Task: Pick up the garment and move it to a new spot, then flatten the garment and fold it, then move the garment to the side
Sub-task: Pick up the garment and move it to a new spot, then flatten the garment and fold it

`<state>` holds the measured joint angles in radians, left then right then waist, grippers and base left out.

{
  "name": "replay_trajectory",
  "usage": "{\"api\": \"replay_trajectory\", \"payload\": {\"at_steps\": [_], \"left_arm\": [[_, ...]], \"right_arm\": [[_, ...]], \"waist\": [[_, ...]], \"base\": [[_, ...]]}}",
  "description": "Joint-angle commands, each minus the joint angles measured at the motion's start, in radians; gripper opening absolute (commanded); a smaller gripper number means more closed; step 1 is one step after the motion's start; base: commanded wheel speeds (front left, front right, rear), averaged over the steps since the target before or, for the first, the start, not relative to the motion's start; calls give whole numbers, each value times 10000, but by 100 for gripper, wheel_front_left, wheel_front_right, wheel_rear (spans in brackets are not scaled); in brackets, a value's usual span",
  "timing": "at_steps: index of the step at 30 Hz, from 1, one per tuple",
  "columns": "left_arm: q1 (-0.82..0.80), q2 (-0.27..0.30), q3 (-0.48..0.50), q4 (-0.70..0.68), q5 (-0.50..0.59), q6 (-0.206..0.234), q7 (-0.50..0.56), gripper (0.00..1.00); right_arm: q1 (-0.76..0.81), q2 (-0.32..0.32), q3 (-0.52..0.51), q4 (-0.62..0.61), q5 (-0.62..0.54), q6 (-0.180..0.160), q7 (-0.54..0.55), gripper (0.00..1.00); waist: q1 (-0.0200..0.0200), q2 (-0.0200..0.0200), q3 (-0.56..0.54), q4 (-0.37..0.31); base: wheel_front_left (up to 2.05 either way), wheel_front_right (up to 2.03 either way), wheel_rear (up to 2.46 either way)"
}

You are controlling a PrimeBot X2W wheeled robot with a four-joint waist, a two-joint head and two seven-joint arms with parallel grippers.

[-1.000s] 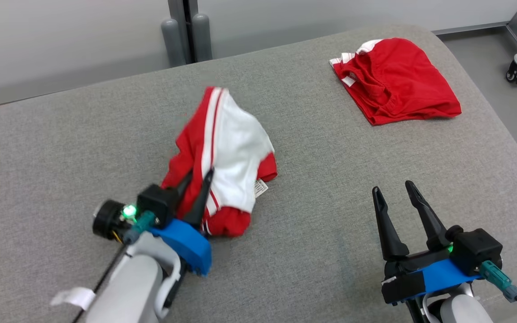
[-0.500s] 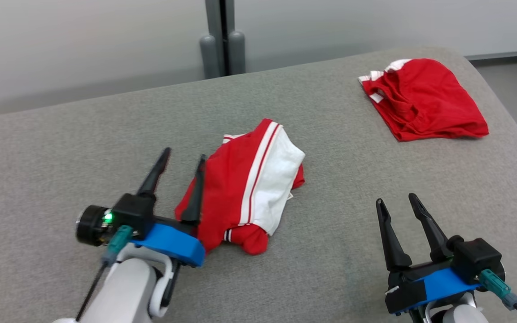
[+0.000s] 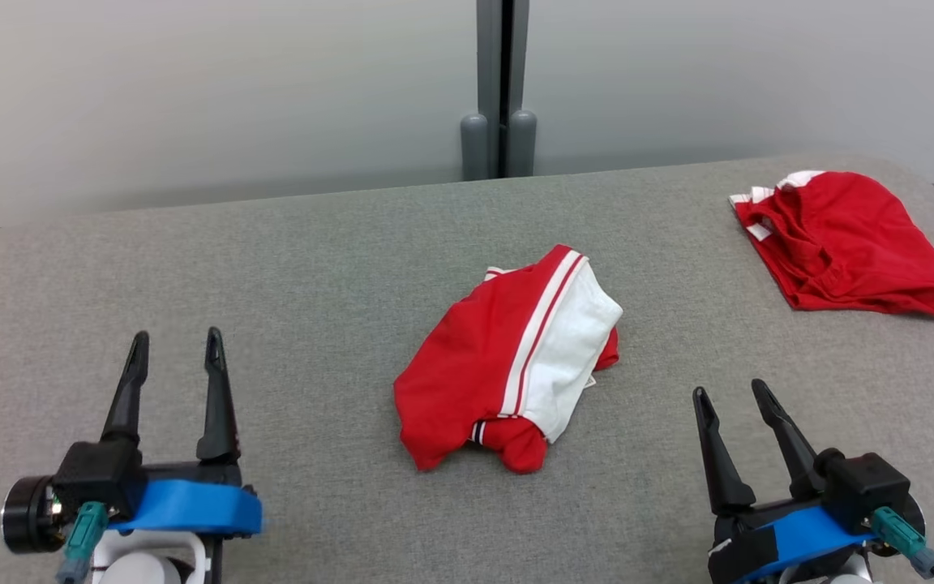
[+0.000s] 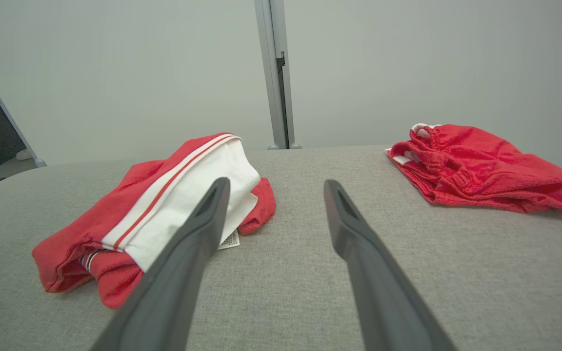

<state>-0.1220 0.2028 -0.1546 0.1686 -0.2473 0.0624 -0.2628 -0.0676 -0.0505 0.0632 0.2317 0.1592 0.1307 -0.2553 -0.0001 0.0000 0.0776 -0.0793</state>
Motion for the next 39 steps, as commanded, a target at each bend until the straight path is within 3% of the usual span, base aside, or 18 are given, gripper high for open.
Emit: {"api": "replay_trajectory", "payload": {"at_steps": [1, 14, 39], "left_arm": [[318, -50, 247, -112, 88, 31, -22, 100], [1670, -443, 1050, -29, 468, -531, -23, 100], [1629, -982, 1730, 143, 1103, -977, -24, 100]], "right_arm": [[172, 0, -26, 35, -78, 2, 19, 100], [643, 0, -113, -94, -150, 2, 232, 100], [846, 0, -164, -237, -153, 3, 472, 100]], "waist": [[1, 0, -227, 256], [1, 0, -585, 566], [1, 0, -736, 543]], "base": [[0, 0, 0], [0, 0, 0], [0, 0, 0]]}}
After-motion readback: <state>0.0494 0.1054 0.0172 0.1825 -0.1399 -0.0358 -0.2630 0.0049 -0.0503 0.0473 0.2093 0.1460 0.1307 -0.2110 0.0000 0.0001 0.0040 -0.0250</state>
